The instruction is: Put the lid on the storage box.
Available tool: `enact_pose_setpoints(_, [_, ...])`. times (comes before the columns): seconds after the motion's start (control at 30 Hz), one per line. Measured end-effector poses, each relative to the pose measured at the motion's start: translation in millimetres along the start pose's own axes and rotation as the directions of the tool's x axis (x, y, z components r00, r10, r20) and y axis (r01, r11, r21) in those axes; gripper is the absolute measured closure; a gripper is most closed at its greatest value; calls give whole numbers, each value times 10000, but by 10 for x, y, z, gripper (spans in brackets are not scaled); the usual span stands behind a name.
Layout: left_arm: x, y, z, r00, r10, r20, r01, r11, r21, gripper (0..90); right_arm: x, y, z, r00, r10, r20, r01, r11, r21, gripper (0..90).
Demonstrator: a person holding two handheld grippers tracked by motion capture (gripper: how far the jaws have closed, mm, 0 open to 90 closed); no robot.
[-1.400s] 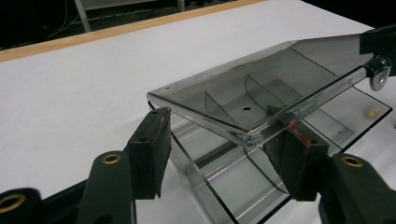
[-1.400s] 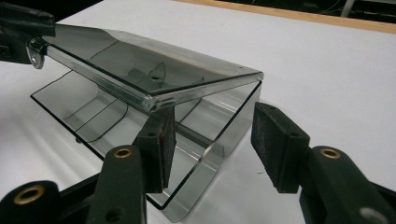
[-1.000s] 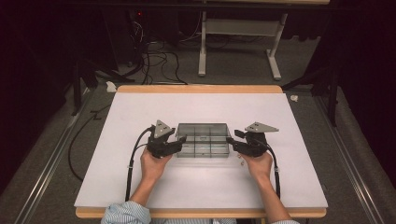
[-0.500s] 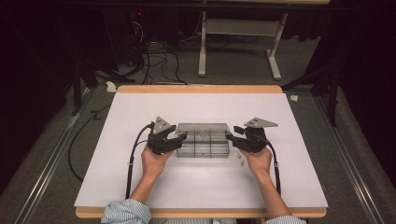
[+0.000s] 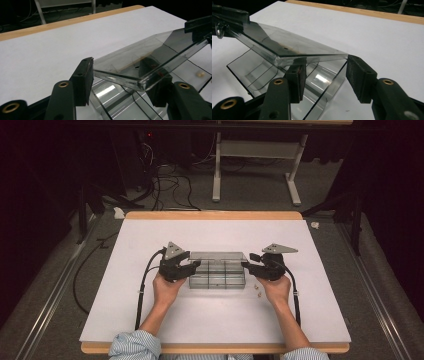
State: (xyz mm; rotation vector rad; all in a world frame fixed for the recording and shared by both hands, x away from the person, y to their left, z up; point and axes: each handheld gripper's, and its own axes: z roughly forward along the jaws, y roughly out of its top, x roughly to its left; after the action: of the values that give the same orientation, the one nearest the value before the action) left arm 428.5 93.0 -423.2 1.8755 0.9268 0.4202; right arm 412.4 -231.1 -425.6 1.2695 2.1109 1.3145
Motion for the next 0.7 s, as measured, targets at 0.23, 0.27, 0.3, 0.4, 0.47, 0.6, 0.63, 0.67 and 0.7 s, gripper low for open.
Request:
enact_pose_setpoints(0.23, [37,19,30,9999,-98,54,98,10000,-5,471,-25,57,63,9999,-31,-157,32,10000,77,510])
enact_pose_setpoints(0.27, [35,30,38,10000,-24,24,24,10000,41,469,-28,58,74,9998,-16,-187,18,9999,102,510])
enact_pose_setpoints(0.3, [35,42,44,10000,33,1,-33,10000,92,467,-29,60,86,9998,11,-210,-8,9999,124,510])
enact_pose_setpoints(0.4, [41,61,57,10000,23,-20,-22,10000,83,463,-37,69,117,9996,26,-278,-22,9999,115,510])
enact_pose_setpoints(0.47, [49,62,67,10000,6,-14,-6,9999,127,464,-38,76,124,9995,28,-317,-24,9999,105,510])
enact_pose_setpoints(0.6, [56,75,87,10000,78,-60,-77,9997,229,464,-33,102,143,9993,-10,-377,14,9999,110,510])
enact_pose_setpoints(0.63, [57,78,90,9999,69,-81,-68,9999,156,464,-34,110,150,9992,-68,-395,72,9999,91,510])
enact_pose_setpoints(0.67, [61,81,92,10000,29,-63,-29,10000,95,464,-33,118,156,9991,-112,-414,115,9999,72,511])
enact_pose_setpoints(0.7, [67,81,94,10000,-7,-49,8,10000,59,465,-27,126,158,9990,-67,-431,71,9999,94,511])
